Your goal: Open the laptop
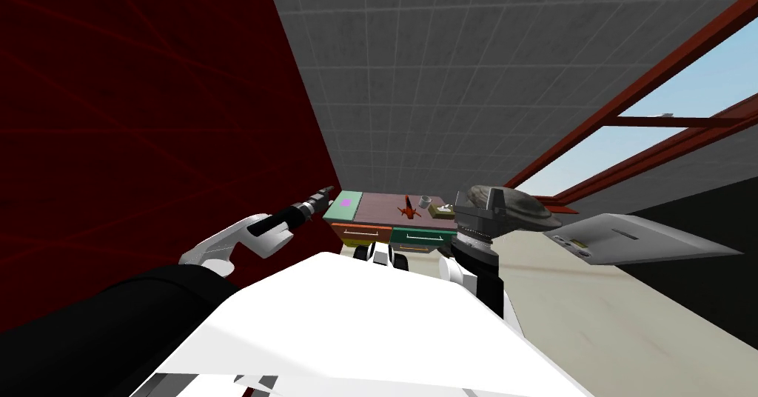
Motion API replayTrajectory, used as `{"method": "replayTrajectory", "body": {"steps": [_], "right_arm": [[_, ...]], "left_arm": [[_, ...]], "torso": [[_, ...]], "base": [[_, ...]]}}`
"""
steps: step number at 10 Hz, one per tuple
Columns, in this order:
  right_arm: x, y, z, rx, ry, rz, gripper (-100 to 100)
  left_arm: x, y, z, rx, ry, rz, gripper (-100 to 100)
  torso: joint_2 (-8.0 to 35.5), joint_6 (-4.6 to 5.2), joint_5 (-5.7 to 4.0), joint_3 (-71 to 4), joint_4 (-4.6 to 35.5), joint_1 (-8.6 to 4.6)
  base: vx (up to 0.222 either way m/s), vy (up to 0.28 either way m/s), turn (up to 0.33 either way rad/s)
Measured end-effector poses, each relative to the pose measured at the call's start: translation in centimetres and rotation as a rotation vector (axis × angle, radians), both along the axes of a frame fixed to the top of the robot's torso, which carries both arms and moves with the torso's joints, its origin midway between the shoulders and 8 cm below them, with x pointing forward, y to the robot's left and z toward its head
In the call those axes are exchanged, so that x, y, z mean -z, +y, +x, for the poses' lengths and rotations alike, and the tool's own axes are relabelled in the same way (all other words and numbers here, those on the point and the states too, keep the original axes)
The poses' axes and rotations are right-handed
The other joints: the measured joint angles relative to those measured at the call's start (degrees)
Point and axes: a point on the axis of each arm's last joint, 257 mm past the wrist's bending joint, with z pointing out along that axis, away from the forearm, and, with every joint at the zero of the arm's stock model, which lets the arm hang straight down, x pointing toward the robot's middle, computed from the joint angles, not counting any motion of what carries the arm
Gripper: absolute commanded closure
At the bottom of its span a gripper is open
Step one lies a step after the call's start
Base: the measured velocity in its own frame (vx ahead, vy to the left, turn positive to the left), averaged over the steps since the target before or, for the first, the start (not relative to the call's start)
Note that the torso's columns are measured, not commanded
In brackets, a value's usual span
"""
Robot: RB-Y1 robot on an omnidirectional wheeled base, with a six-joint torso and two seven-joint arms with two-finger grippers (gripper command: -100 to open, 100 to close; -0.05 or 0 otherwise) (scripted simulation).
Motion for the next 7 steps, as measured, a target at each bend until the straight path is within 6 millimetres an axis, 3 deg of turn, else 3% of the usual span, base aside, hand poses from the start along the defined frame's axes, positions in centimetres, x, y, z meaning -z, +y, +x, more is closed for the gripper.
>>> {"method": "replayTrajectory", "body": {"steps": [1, 2, 7], "right_arm": [[0.0, 0.0, 0.0, 0.0, 0.0, 0.0, 0], [0.0, 0.0, 0.0, 0.0, 0.0, 0.0, 0], [0.0, 0.0, 0.0, 0.0, 0.0, 0.0, 0]], "left_arm": [[-0.42, -0.39, -0.27, 0.007, 0.002, 0.0, -100], [-0.46, -0.43, -0.31, 0.007, 0.003, -0.001, 0], [-0.44, -0.41, -0.32, 0.006, 0.003, -0.002, 0]], "torso": [[0.0, -0.01, 0.01, 0.0, 0.0, 0.01], [0.0, 0.02, 0.16, 0.2, 0.0, -0.11], [-0.1, -0.01, 0.28, 0.3, 0.1, -0.28]], "base": [[0.015, -0.006, 0.013], [0.002, -0.006, 0.007], [0.0, 0.0, 0.0]]}}
